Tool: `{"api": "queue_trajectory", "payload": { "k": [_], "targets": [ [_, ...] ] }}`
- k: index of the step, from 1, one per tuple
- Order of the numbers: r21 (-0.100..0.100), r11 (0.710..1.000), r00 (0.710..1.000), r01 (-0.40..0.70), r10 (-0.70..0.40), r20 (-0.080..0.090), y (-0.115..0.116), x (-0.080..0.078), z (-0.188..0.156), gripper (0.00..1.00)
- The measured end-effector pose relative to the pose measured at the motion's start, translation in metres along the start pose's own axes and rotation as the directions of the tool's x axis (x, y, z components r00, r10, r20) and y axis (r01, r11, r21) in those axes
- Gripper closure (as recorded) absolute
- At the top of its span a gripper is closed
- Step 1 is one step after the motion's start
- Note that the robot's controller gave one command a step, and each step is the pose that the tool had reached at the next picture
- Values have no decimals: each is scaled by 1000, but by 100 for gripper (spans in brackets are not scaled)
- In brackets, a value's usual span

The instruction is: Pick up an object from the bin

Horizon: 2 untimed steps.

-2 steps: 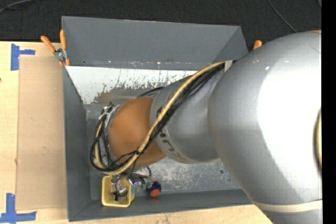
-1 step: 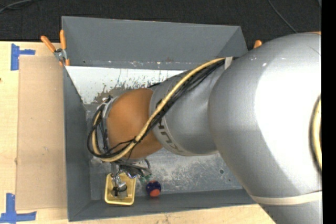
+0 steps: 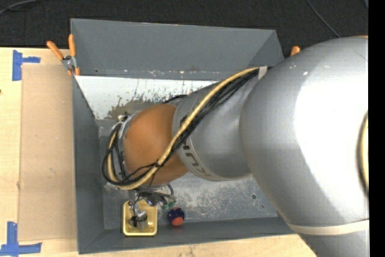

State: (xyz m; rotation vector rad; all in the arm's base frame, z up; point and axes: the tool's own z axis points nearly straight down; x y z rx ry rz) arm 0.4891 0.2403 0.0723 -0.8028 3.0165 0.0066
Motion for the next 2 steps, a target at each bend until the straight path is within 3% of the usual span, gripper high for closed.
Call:
{"api": "queue_trajectory", "payload": {
  "k": [1,2],
  "targets": [
    [-1,999,999,-49,49,-3,-17,3,-15,0],
    [1,982,982,186,-186,8,-5,8,0,100]
  ]
}}
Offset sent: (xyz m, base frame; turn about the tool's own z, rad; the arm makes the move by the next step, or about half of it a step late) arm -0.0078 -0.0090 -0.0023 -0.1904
